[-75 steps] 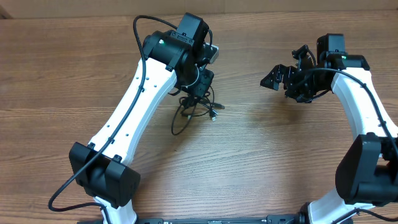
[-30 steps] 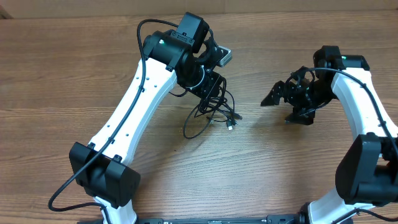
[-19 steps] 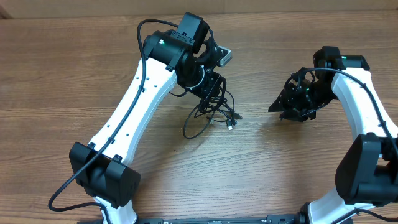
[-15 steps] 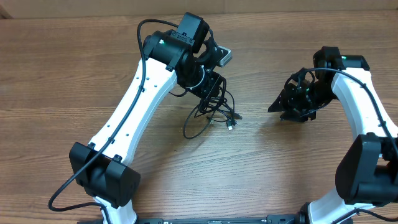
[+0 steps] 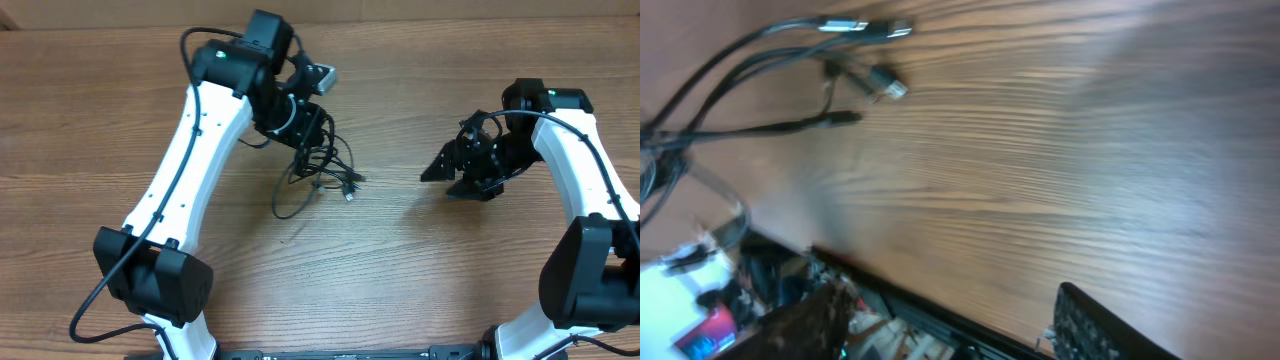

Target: Untangle cables

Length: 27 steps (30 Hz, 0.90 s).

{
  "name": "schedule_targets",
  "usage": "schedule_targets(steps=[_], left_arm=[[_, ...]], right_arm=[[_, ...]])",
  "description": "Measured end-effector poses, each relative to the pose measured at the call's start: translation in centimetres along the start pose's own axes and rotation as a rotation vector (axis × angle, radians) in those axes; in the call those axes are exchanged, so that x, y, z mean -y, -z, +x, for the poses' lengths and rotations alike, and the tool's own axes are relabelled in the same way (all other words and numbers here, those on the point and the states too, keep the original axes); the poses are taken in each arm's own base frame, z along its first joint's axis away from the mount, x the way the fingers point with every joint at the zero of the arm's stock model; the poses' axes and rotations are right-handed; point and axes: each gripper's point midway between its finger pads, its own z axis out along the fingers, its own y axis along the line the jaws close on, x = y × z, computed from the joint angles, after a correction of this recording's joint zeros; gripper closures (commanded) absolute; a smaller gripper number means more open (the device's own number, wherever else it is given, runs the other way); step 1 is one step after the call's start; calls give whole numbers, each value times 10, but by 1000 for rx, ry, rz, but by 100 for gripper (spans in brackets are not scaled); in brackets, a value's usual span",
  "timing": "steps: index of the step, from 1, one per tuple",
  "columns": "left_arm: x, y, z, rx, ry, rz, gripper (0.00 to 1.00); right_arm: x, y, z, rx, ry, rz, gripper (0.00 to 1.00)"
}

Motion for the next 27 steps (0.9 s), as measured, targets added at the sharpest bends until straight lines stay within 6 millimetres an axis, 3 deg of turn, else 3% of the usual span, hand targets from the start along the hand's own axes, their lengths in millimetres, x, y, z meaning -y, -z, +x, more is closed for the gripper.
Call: schedule_targets(steps=[6, 10, 16, 21, 27], left_arm=[[-5, 10, 8, -6, -39, 75, 96], [-1, 18, 7, 26, -83, 162, 96], [12, 26, 2, 78, -143, 269, 96], [19, 28, -2, 102, -164, 307, 96], [26, 31, -6, 131, -200, 346, 96]], right_arm=[[-45, -6, -2, 13, 194, -196, 37], [-81, -6, -10, 62, 341, -341, 45], [-124, -10, -17, 101, 476, -470, 44], [-142, -21, -8, 50, 436, -491, 45], [-142, -34, -5, 10, 316, -426, 48]])
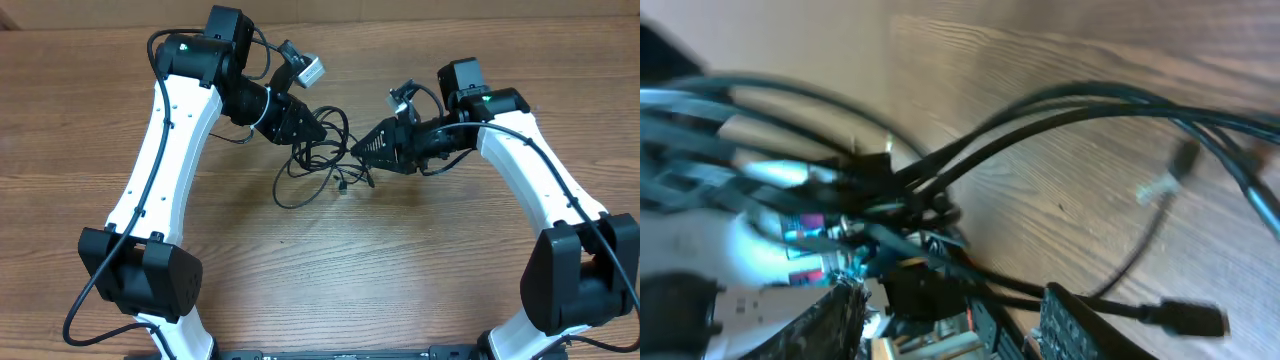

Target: Untangle cables

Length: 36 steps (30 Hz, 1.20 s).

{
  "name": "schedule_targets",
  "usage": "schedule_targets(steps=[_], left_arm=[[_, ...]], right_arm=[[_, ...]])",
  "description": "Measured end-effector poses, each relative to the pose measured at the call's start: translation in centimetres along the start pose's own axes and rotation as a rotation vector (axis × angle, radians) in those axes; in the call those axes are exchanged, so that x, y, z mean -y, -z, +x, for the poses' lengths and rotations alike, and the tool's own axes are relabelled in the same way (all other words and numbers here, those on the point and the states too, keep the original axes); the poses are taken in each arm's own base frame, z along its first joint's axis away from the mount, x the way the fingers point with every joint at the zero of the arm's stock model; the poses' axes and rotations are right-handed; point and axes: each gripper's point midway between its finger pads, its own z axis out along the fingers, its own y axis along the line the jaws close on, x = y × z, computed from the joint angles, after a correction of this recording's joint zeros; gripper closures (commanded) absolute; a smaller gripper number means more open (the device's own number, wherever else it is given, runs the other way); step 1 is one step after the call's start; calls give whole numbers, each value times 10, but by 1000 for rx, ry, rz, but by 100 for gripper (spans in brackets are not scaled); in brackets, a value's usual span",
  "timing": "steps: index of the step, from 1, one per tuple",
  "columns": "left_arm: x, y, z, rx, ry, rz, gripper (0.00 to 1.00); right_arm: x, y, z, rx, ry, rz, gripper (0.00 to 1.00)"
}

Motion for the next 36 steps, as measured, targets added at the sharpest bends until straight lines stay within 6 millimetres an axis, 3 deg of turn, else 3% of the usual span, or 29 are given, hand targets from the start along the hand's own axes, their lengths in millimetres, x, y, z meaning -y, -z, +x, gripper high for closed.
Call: schedule_targets(steps=[8, 17, 26, 31, 36], left_arm=[[13, 1, -7, 40, -53, 78, 96], [20, 4, -5, 52, -69, 122, 96], [21, 11, -1, 65, -134, 143, 96], [26, 10, -3, 81, -226, 161, 96], [35, 2, -3, 69, -285, 176, 96]], right_arm=[[11, -2, -22, 85, -115, 84, 48], [47, 12, -37, 191, -213, 268, 35], [83, 73, -48, 314, -386, 274, 31], [82, 66, -36, 280, -492, 273, 31], [75, 49, -24, 239, -608, 272, 24]])
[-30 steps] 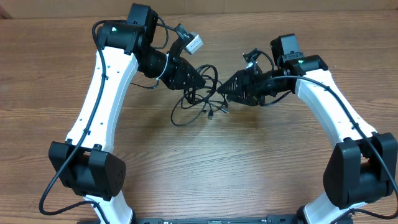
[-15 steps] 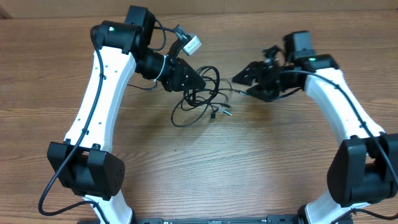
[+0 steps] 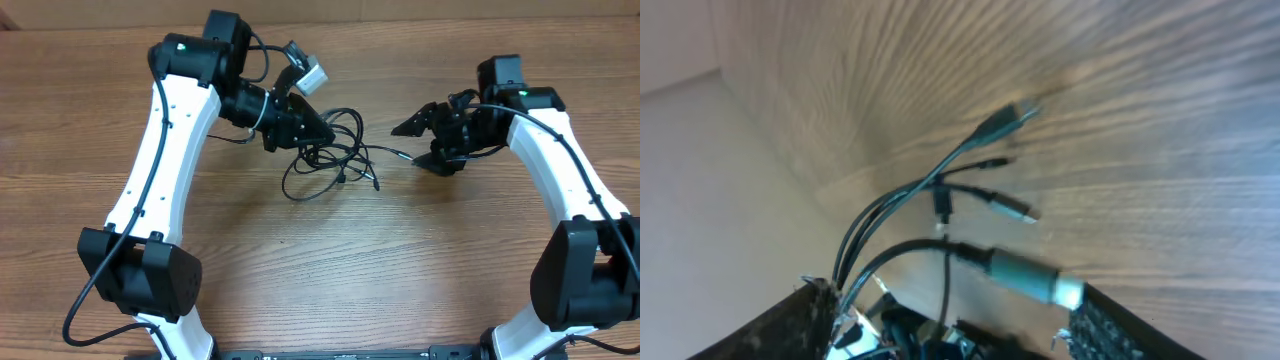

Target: Untangle cables

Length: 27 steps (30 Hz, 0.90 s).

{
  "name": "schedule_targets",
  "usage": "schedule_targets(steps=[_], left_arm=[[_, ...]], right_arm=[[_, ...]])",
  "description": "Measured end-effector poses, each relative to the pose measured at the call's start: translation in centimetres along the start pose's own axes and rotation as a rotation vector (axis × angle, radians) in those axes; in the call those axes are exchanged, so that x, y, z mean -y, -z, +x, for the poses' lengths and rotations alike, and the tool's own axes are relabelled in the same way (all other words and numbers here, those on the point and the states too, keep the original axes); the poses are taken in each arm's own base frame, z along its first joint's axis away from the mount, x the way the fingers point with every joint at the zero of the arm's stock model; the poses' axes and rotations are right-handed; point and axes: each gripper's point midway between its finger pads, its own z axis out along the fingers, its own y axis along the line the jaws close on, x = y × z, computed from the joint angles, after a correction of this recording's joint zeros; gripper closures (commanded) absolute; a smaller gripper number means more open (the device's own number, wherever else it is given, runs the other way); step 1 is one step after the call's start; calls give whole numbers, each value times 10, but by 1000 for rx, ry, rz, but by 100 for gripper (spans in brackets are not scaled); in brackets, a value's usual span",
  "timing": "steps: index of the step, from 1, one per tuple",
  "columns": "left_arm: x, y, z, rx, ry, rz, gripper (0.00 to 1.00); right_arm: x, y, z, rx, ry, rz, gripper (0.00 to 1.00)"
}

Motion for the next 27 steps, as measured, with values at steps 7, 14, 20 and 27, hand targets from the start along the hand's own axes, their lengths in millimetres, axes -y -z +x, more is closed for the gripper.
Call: schedule_targets(steps=[7, 14, 20, 27], left_arm=[[7, -8, 0, -15, -30, 18, 96], [8, -9, 0, -18, -30, 21, 96], [8, -9, 0, -17, -33, 21, 96], [8, -9, 0, -18, -32, 22, 96]], right_arm=[[-16, -21, 22, -42, -59, 12, 21], [-24, -31, 17, 14, -116, 23, 29], [-30, -48, 35, 9, -140, 62, 34], [-29, -64, 37, 101, -118, 136, 96]])
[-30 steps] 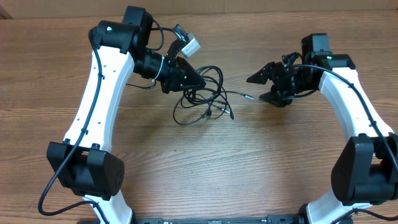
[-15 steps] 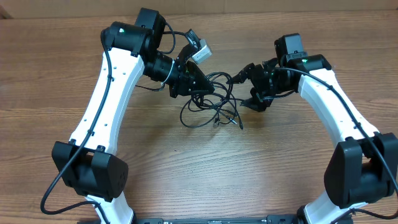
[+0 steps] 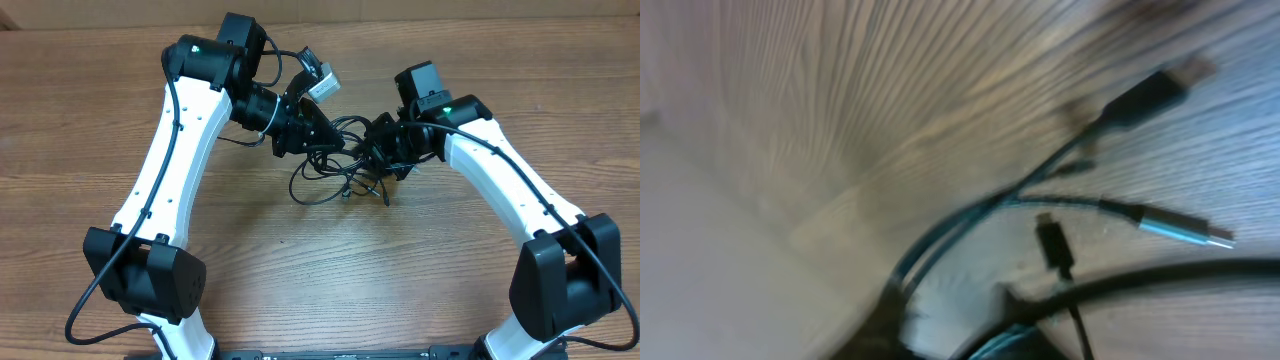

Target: Untangle cables

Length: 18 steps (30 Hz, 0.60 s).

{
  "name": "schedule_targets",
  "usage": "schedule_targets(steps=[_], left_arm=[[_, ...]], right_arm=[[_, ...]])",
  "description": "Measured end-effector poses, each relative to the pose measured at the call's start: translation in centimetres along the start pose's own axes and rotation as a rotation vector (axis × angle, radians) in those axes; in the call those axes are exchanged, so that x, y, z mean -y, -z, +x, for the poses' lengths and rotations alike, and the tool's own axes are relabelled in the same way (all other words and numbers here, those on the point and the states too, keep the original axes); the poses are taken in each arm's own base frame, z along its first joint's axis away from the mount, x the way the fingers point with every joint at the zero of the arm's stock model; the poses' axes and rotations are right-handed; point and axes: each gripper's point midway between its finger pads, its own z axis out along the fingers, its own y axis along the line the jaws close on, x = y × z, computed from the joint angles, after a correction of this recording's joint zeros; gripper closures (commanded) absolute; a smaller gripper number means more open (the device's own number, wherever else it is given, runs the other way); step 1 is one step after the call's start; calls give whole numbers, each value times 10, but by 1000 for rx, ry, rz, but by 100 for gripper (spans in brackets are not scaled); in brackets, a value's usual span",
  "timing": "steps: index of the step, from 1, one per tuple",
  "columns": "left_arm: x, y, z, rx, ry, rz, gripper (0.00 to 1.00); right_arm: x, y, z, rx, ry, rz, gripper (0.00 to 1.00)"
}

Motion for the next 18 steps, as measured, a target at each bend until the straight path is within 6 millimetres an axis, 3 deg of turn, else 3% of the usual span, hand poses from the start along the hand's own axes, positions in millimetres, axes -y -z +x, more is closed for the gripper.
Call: schedule_targets(steps=[6, 18], left_arm=[[0, 0, 4, -18, 15, -4, 96], [0, 0, 10, -45, 24, -14, 96]], right_arm=[[20, 3, -26, 168, -19, 105, 96], [42, 13, -52, 323, 75, 237, 96]])
